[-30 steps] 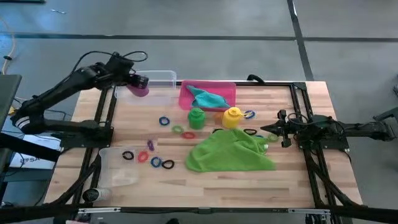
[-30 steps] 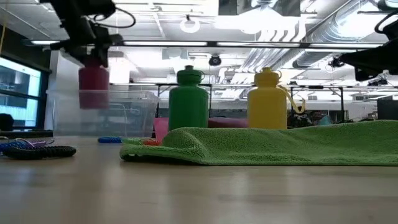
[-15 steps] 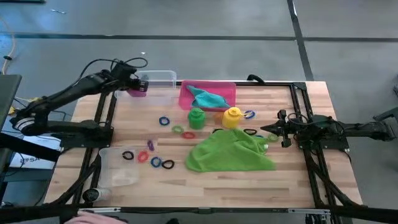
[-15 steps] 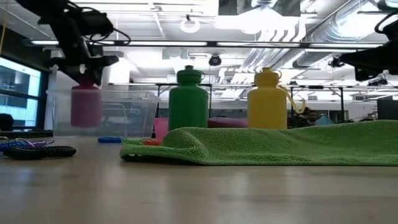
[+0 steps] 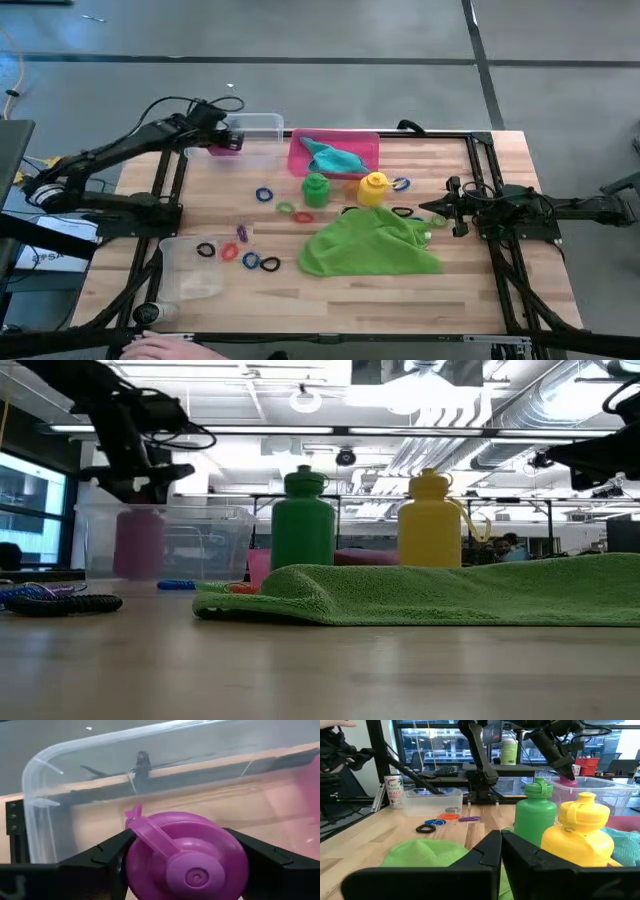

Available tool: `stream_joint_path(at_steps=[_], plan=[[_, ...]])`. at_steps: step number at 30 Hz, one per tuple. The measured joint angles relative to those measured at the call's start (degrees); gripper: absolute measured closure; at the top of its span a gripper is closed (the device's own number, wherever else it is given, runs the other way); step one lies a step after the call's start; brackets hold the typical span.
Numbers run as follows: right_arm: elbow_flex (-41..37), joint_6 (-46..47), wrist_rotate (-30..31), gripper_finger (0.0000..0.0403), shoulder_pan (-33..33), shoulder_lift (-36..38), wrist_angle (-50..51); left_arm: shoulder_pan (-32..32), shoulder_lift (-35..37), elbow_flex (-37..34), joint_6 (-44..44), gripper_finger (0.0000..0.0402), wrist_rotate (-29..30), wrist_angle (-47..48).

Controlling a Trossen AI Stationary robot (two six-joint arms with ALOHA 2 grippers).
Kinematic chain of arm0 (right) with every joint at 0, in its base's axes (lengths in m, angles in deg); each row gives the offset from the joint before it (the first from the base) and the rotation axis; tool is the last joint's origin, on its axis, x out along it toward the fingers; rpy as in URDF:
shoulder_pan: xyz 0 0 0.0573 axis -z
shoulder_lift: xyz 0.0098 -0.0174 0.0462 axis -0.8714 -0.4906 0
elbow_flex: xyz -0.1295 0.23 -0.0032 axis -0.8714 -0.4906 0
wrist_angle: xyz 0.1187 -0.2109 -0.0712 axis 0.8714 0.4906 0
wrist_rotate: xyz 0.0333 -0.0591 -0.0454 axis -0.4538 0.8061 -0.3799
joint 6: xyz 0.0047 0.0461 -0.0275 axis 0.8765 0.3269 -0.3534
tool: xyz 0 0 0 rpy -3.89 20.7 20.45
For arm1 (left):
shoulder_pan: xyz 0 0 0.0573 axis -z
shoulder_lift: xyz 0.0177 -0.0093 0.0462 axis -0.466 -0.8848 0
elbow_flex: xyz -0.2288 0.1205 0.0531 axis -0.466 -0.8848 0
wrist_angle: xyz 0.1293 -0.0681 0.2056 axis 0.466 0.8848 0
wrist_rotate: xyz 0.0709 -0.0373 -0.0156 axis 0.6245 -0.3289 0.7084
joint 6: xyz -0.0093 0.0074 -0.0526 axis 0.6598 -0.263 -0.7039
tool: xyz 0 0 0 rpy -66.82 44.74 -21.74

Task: Pick & Place Sports Items
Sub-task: Put the purple tumbler into the top transparent bin, then put the blue spring keychain into the bottom transparent bin

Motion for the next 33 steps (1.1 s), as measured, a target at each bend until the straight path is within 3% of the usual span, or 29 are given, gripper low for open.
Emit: stream_joint_path(at_steps=[17,33], plan=[[0.0,0.0,0.0,0.0403,0.0,0.0,0.0,-1.9,-0.4,0.0,0.2,0.0113,0.7,-1.9],[0.0,0.0,0.0,0.0403,0.0,0.0,0.0,-1.3,5.0,0.0,2.6,0.0105,1.4,-4.7]])
